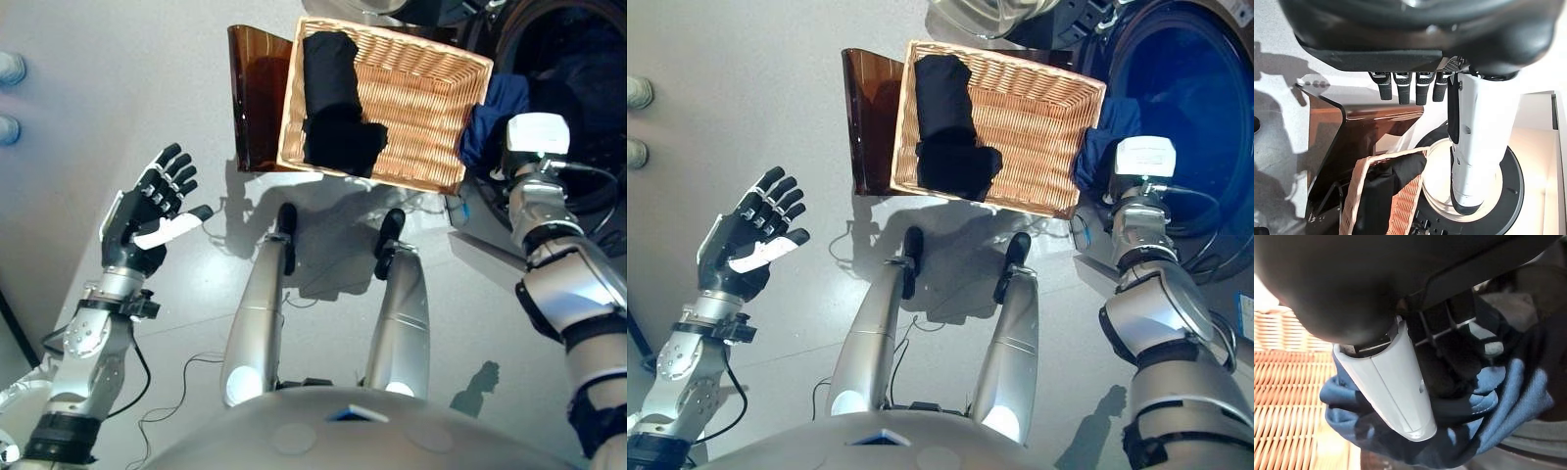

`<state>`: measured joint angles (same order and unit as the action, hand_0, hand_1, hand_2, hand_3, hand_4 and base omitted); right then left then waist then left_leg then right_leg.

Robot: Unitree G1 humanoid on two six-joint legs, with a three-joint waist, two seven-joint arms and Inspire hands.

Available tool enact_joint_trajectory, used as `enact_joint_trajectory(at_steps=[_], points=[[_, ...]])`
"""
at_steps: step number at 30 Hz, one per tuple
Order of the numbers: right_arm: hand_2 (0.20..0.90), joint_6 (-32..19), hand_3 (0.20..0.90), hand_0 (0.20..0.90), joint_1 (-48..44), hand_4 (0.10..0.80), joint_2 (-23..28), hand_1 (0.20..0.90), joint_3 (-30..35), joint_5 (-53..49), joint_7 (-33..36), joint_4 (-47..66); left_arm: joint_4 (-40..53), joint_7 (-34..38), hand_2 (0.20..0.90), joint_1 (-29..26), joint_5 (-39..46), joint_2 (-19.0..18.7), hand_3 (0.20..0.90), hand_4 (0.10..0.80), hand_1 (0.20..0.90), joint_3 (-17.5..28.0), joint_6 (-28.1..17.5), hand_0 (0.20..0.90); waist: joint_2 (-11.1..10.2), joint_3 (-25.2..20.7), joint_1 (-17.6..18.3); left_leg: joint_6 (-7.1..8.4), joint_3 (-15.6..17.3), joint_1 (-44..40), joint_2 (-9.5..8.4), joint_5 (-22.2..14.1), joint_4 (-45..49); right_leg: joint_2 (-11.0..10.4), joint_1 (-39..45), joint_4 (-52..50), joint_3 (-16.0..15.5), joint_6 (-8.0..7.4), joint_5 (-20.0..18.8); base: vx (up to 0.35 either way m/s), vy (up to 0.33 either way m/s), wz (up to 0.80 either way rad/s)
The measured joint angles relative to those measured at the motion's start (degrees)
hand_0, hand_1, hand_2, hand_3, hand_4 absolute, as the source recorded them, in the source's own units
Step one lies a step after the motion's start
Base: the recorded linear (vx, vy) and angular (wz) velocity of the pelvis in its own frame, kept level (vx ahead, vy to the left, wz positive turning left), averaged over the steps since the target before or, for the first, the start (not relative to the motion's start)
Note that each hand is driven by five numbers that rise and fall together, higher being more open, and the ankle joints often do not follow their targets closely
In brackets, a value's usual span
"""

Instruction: Pick up the clothes and place them into the washing machine

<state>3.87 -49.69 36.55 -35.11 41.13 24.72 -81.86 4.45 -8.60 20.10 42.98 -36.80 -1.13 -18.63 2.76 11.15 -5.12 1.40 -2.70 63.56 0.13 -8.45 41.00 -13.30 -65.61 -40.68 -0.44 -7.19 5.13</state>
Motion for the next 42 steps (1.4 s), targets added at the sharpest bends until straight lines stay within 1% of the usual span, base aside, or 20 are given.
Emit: enact_joint_trajectory(at_steps=[1,3,4,5,6,7,8,9,12,16,18,22,25,26,29,31,32,35,38,42], points=[[0.200,-0.2,0.200,0.200,0.0,0.300,-0.1,0.200,0.9,-0.3,0.1,0.1,0.0,0.3,0.900,0.0,0.0,0.0,0.900,0.800,0.900,0.2,0.0,0.900,0.0,0.0,0.0,-0.27,0.0,0.2,-0.02,0.2,0.1,0.0,-0.2,0.0,0.0,0.15,-0.1,0.000,0.000,0.00],[0.200,-0.1,0.200,0.200,-0.4,0.300,-1.5,0.200,5.5,-4.9,0.3,0.0,0.0,0.9,0.900,0.0,0.0,0.0,0.900,0.800,0.900,0.4,0.1,0.900,0.0,0.0,0.0,-0.26,0.0,0.2,0.01,0.2,0.1,0.1,-0.2,0.0,0.0,0.14,-0.1,0.000,0.000,0.00],[0.200,-1.0,0.200,0.200,-0.3,0.300,-1.7,0.200,7.1,-7.4,0.3,0.5,0.0,1.1,0.900,0.0,0.0,0.1,0.900,0.800,0.900,0.5,0.1,0.900,0.0,0.0,0.0,-0.25,0.0,0.2,0.04,0.2,0.1,0.1,-0.2,0.0,0.0,0.13,-0.1,0.004,-0.035,-0.01],[0.200,-3.7,0.200,0.200,-0.3,0.300,-3.0,0.200,17.8,-17.2,0.6,2.7,-0.4,1.4,0.900,-0.1,-0.1,0.5,0.900,0.800,0.900,0.8,0.0,0.900,0.0,0.0,0.1,-0.25,0.0,0.2,0.07,0.2,0.0,0.2,-0.3,0.1,0.0,0.13,-0.1,0.009,-0.034,-0.02],[0.200,-4.6,0.200,0.200,-0.7,0.300,-3.6,0.200,20.8,-23.5,1.0,3.1,-0.7,1.8,0.900,-0.2,-0.1,0.6,0.900,0.800,0.900,0.8,0.0,0.900,0.0,0.0,0.2,-0.23,0.1,0.2,0.05,0.2,0.0,0.2,-0.3,0.1,0.1,0.10,-0.2,0.004,-0.037,-0.02],[0.200,-6.3,0.200,0.200,-1.0,0.300,-3.8,0.200,22.9,-34.2,1.8,4.3,-0.8,2.6,0.900,-0.1,0.0,0.5,0.900,0.800,0.900,0.8,0.1,0.900,0.0,0.0,0.4,-0.23,0.1,0.2,0.11,0.2,-0.1,0.2,-0.3,0.1,0.1,-0.15,-0.3,-0.002,-0.031,-0.01],[0.200,-6.9,0.200,0.200,-1.0,0.300,-3.8,0.200,24.4,-37.4,1.8,5.0,-0.9,2.7,0.900,-0.1,0.0,0.5,0.900,0.800,0.900,0.9,0.1,0.900,0.0,0.0,0.6,-0.22,0.1,0.2,0.11,0.2,-0.1,0.3,-0.3,0.1,0.1,-0.15,-0.3,0.000,0.000,0.00],[0.200,-8.4,0.200,0.200,-1.3,0.300,-3.9,0.200,25.9,-43.6,1.9,5.6,-1.0,3.0,0.900,-0.1,0.0,0.5,0.900,0.800,0.900,1.0,0.0,0.900,0.0,0.0,0.8,-0.22,0.2,0.2,0.08,0.2,-0.2,0.3,-0.4,0.1,0.1,-0.15,-0.3,0.000,0.000,0.00],[0.200,-11.4,0.200,0.200,-2.0,0.300,-4.0,0.200,27.6,-54.4,1.7,5.8,-1.0,3.5,0.900,-0.1,0.3,0.5,0.900,0.800,0.900,1.0,0.0,0.900,0.0,0.0,1.0,-0.22,0.7,0.2,0.02,0.1,-0.5,0.3,-1.0,0.1,0.6,0.17,-0.1,0.000,-0.004,-0.02],[0.200,-14.9,0.200,0.200,-3.2,0.300,-4.0,0.200,34.9,-70.6,1.3,4.6,-0.4,3.6,0.900,-0.1,0.7,0.3,0.900,0.800,0.900,1.0,-0.4,0.900,0.1,0.0,0.8,0.03,1.0,0.3,-0.01,0.5,-1.9,0.3,-2.1,0.1,1.3,0.21,-0.1,0.000,0.000,0.00],[0.200,-15.4,0.200,0.200,-4.0,0.300,-3.9,0.200,37.2,-76.2,1.3,3.1,-0.4,3.7,0.900,-0.1,1.5,0.3,0.900,0.800,0.900,1.0,-0.4,0.900,0.1,0.0,0.6,0.21,1.0,0.3,-0.08,0.7,-2.5,0.3,-2.2,0.1,1.2,0.38,0.0,0.001,-0.015,0.04],[0.200,-18.0,0.200,0.200,-4.7,0.300,-3.7,0.200,38.8,-86.2,-1.2,2.9,-0.4,3.7,0.900,-0.4,2.5,0.3,0.900,0.800,0.900,0.9,-0.4,0.900,0.4,0.0,-0.4,0.57,1.2,0.4,-0.10,1.1,-3.4,0.3,-3.1,-0.1,1.1,0.25,-0.1,0.000,-0.022,0.01],[0.200,-19.3,0.200,0.200,-5.0,0.300,-3.7,0.200,42.1,-93.2,-2.5,3.3,-0.4,3.7,0.900,-0.9,2.7,0.3,0.900,0.800,0.900,0.7,-0.4,0.900,1.7,0.0,-1.1,0.79,0.9,0.3,-0.15,1.3,-4.0,0.3,-3.1,-0.1,0.9,0.40,0.2,0.004,-0.031,0.06],[0.200,-20.5,0.200,0.200,-5.3,0.300,-3.7,0.200,43.2,-96.8,-2.9,3.6,-0.4,3.9,0.900,-1.4,2.8,0.4,0.900,0.800,0.900,0.6,-0.4,0.900,2.4,0.1,-1.5,0.85,0.8,0.3,-0.10,1.3,-4.2,0.3,-3.1,-0.2,0.8,0.45,0.3,0.010,-0.025,0.04],[0.200,-22.8,0.200,0.200,-5.8,0.300,-3.7,0.200,46.5,-103.9,-3.9,3.8,0.1,4.0,0.900,-2.0,3.0,0.3,0.900,0.800,0.900,0.2,-0.4,0.900,3.4,0.0,-1.9,0.87,0.9,-0.2,-0.19,2.1,-5.8,0.0,-3.3,-0.1,1.1,0.49,0.3,0.008,-0.021,0.07],[0.200,-23.9,0.200,0.200,-6.0,0.300,-3.7,0.200,46.8,-106.7,-3.9,3.8,0.1,4.1,0.900,-2.0,3.8,0.3,0.900,0.800,0.900,0.1,-0.6,0.900,3.6,0.0,-1.8,1.07,0.9,-0.5,-0.29,2.5,-6.7,0.1,-3.3,-0.1,1.1,0.65,0.4,0.018,-0.034,0.09],[0.200,-24.2,0.200,0.200,-6.3,0.300,-3.6,0.200,48.8,-108.3,-4.0,4.1,0.1,4.3,0.900,-2.0,4.2,0.3,0.900,0.800,0.900,-0.2,-0.6,0.900,3.7,0.0,-1.9,1.17,1.0,-0.9,-0.61,3.0,-7.7,-0.1,-3.4,-0.1,1.2,0.75,0.5,0.032,-0.039,0.11],[0.200,-26.4,0.200,0.200,-7.5,0.300,-3.2,0.200,50.5,-111.5,-3.3,4.2,0.1,4.4,0.900,-2.1,4.3,0.3,0.900,0.800,0.900,-0.6,-0.5,0.900,4.1,0.1,-1.8,1.47,1.2,-1.9,-1.09,4.7,-10.4,-0.7,-3.9,0.0,1.4,0.95,0.6,0.014,-0.019,0.16],[0.200,-27.8,0.200,0.200,-8.4,0.300,-2.8,0.200,51.2,-112.6,-2.4,4.7,0.2,4.9,0.900,-2.5,4.6,0.2,0.900,0.800,0.900,-1.7,-0.6,0.900,4.9,0.1,-1.8,1.72,1.0,-2.2,-1.02,5.2,-11.5,-0.7,-3.9,-0.1,1.4,1.22,0.7,0.008,-0.024,0.05],[0.200,-29.3,0.200,0.200,-9.7,0.300,-1.3,0.200,53.3,-113.9,0.7,5.6,0.7,5.0,0.900,-2.7,5.0,0.2,0.900,0.800,0.900,-3.5,-0.5,0.900,5.3,0.2,-1.8,1.95,0.9,-3.2,-1.20,6.1,-13.3,-0.9,-4.0,0.0,1.5,1.35,0.8,0.020,-0.007,0.04]])
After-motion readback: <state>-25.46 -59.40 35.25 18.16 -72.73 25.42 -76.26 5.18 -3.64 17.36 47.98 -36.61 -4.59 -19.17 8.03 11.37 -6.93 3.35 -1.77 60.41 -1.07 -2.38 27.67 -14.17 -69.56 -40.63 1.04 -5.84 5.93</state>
